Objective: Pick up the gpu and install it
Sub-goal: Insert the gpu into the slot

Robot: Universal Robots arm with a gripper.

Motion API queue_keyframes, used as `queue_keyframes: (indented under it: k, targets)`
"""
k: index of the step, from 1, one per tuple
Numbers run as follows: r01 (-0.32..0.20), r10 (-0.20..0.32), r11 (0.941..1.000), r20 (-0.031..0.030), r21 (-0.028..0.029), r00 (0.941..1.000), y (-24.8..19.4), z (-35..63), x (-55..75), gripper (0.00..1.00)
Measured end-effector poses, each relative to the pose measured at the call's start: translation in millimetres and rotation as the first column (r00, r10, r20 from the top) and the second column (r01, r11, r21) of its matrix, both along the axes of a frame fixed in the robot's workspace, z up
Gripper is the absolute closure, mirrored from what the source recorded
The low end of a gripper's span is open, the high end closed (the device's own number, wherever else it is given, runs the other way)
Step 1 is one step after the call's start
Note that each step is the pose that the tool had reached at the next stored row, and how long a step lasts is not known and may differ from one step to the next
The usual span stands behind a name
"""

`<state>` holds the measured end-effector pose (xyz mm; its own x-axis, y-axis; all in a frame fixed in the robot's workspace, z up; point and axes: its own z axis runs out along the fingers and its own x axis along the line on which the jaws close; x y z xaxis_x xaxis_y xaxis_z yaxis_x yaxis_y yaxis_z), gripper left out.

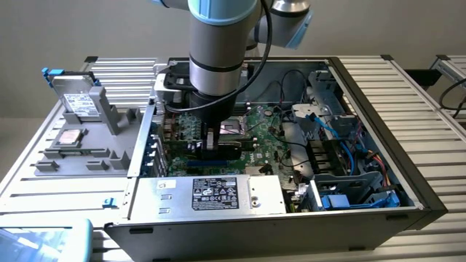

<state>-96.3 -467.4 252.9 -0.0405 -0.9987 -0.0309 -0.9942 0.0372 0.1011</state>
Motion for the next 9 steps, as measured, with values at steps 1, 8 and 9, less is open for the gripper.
queue_keyframes:
  k: [1, 8, 9]
  targets:
    - [0.001, -0.001, 1.0000, -0.0001, 0.0000, 1.0000, 0.0, 0.0, 0.0, 0.72]
    - [0.013, -0.013, 0.9999, -0.0021, 0.0002, 0.9999, 0.0, 0.0, 0.0, 0.72]
    - [0.013, -0.013, 0.9999, -0.0025, 0.0002, 0.9999, -0.1, 0.0, 0.0, 0.72]
